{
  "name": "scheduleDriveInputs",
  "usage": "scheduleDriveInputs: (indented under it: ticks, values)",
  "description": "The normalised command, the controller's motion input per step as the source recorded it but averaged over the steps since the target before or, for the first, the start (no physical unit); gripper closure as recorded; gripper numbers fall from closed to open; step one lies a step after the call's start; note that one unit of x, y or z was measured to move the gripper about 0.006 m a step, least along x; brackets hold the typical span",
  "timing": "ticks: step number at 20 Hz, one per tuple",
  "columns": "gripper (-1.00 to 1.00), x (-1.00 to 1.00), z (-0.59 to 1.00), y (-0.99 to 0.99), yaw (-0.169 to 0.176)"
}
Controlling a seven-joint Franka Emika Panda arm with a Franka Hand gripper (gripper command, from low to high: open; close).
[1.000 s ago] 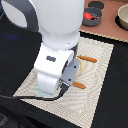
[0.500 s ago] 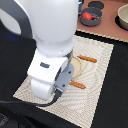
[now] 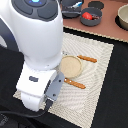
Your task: Interact with the objects in diverse but meaningful ways.
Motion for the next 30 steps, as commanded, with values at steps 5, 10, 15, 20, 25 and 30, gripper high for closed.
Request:
scheduleDriveInputs:
  ticks: [5, 10, 15, 20, 25, 30]
  values:
    - [-1.0, -0.24, 0.0, 0.23, 0.074]
    - [-1.0, -0.12, 0.12, 0.2, 0.05]
    - [-1.0, -0.04, 0.25, 0.15, 0.014]
    - [-1.0, -0.26, -0.03, -0.01, 0.04]
    - [-1.0, -0.37, -0.19, -0.04, 0.07]
    - [-1.0, -0.5, -0.28, 0.0, 0.095]
